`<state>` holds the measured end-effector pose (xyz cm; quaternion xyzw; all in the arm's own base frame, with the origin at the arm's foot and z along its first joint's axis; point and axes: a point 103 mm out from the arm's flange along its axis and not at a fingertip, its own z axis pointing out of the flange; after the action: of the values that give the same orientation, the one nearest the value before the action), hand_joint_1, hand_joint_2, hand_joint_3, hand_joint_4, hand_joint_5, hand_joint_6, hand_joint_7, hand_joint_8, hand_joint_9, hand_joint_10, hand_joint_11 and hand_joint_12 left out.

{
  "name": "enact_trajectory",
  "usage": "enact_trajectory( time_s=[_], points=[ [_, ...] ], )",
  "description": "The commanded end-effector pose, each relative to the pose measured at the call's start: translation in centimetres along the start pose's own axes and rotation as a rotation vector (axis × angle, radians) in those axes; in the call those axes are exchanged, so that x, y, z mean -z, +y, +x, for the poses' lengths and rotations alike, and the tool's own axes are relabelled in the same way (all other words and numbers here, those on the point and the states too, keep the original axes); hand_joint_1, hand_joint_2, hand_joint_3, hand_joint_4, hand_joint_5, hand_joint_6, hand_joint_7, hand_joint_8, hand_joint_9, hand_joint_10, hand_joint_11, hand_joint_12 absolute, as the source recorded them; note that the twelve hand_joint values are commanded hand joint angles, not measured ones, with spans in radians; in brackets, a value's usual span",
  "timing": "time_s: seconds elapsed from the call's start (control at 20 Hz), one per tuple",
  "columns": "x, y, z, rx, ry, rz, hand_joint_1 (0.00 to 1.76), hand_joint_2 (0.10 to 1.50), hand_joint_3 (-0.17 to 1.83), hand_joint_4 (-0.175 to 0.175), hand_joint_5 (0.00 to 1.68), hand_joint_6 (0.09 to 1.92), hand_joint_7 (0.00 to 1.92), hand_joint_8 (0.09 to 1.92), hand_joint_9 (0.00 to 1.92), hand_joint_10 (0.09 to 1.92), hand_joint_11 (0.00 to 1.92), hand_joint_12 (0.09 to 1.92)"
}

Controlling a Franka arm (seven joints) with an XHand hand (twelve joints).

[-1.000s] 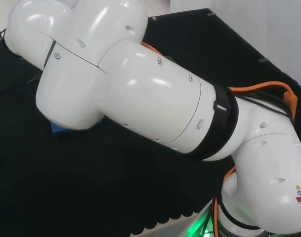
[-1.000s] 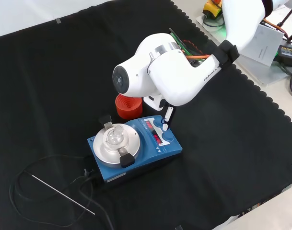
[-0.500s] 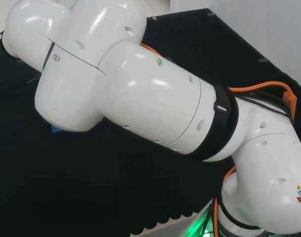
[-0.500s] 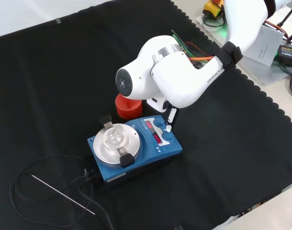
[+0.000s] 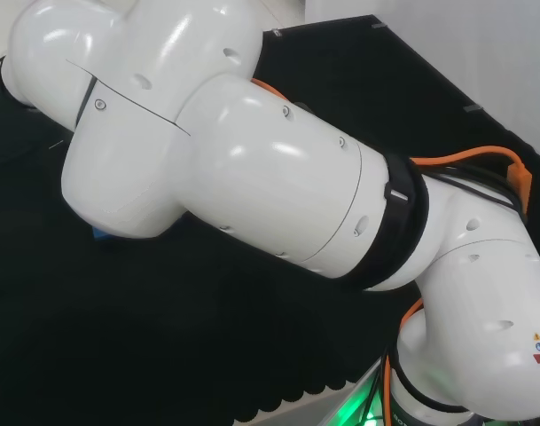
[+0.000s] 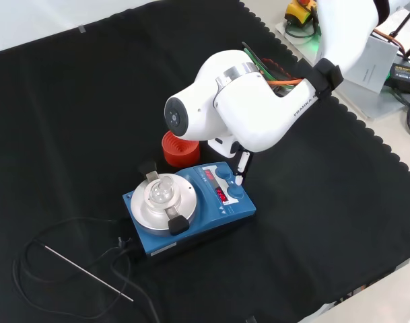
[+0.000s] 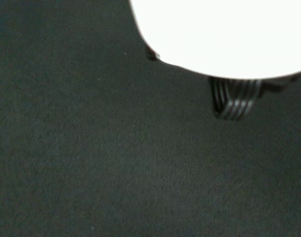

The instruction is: Turn on the heater.

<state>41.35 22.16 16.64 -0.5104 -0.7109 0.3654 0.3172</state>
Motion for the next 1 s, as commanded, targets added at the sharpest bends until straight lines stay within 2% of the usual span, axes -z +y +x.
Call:
enact_trajectory(
  time_s=[0.05, 1.0],
  points=[
    [0.0, 0.0, 0.1, -0.003, -0.009, 0.004, 1.61, 0.26, 1.80, -0.009, 0.04, 0.09, 1.78, 1.57, 1.82, 1.50, 1.57, 1.47],
    [-0.2, -0.4, 1.4, -0.004, -0.028, 0.004, 1.61, 0.26, 1.80, -0.011, 0.04, 0.09, 1.78, 1.57, 1.82, 1.50, 1.57, 1.47]
  ],
)
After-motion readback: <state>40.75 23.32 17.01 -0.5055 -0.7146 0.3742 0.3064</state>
